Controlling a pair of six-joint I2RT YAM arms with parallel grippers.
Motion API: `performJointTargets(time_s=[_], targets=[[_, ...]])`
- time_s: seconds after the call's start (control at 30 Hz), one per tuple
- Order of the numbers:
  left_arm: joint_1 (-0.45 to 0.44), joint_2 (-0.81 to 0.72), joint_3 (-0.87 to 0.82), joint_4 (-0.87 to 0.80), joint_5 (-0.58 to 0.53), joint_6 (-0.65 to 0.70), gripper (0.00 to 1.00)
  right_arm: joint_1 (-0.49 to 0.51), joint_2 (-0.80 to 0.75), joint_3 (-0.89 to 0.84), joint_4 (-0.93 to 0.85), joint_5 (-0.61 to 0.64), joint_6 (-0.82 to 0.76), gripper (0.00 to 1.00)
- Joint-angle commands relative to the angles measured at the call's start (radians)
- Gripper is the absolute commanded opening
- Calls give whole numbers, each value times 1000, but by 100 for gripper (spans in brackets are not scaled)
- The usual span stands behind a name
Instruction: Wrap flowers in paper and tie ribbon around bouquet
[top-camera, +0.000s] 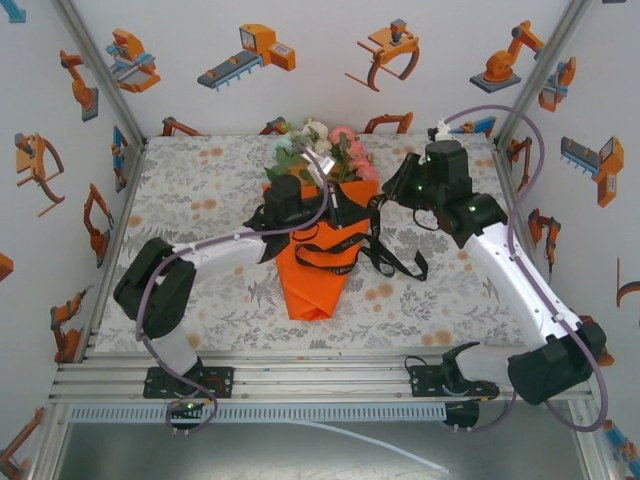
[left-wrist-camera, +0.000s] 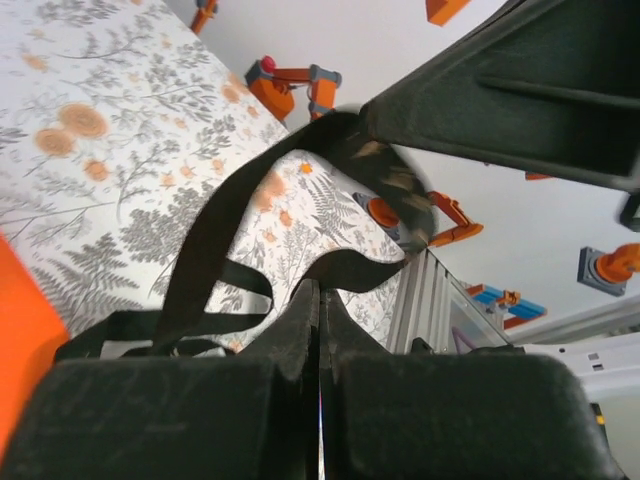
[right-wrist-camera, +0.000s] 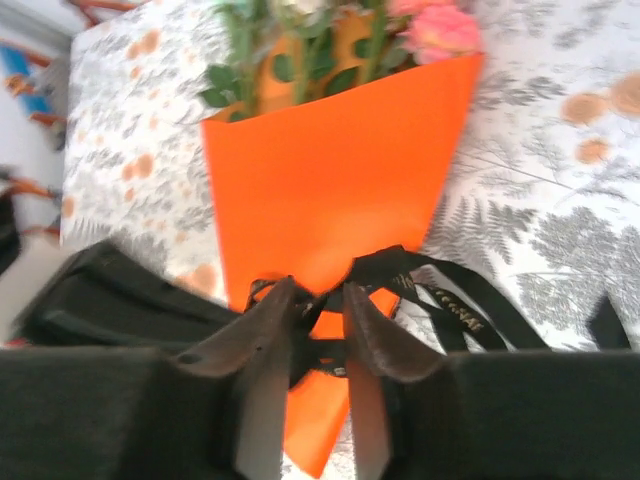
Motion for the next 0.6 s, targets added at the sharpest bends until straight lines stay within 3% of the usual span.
performJointTargets(time_s=[0.0,0.17,0.4,0.57], targets=[[41,-149,-42,-67,-78,-17,0,-90,-33,-85,-51,129,-45,43],[99,-318,-147,-174,-161,-45,0,-199,-8,-264,14,92,-30,43],[128,-513,-171,-491,-334,57,0,-201,180,-310,7,152,-93,46],[140,-585,-224,-576,-449,35,0,-200,300,-316,2,160,-85,49]])
